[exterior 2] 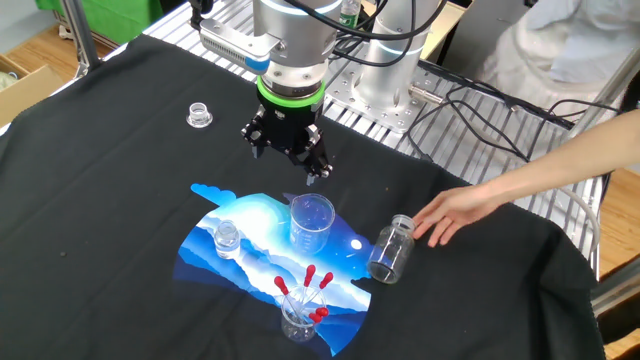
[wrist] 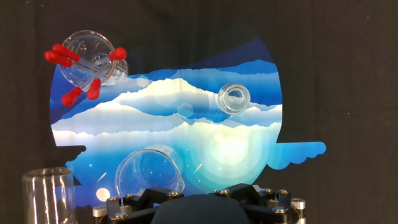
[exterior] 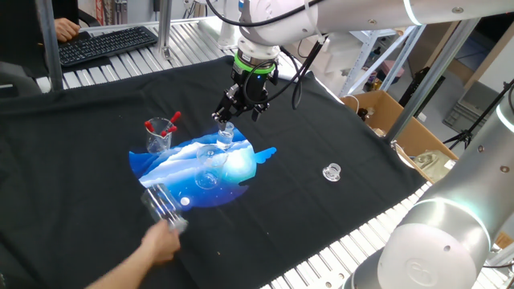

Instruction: Transfer liquid using a dropper

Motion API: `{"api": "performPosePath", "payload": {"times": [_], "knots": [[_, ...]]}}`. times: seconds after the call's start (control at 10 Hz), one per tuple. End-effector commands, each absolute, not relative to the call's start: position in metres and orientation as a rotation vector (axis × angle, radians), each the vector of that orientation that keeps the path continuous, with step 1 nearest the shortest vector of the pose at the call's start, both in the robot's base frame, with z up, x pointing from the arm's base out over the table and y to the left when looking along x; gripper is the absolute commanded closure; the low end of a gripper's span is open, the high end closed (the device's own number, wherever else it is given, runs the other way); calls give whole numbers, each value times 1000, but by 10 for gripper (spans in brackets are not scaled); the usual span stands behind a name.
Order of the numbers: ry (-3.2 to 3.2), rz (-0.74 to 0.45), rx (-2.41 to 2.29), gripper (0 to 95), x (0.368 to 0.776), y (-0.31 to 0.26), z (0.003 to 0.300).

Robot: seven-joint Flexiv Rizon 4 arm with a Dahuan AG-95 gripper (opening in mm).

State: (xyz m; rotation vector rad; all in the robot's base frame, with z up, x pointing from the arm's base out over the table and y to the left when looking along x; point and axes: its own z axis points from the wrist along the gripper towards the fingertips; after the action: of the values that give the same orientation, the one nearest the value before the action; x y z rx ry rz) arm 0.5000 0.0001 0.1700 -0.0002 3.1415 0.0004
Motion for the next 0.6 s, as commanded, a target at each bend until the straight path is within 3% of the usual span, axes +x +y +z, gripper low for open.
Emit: {"api": "performPosePath", "payload": {"times": [0.1,0.6], "knots": [[3091,5,113,950,500,0,170],[3091,1,116,950,499,4,172]]}}
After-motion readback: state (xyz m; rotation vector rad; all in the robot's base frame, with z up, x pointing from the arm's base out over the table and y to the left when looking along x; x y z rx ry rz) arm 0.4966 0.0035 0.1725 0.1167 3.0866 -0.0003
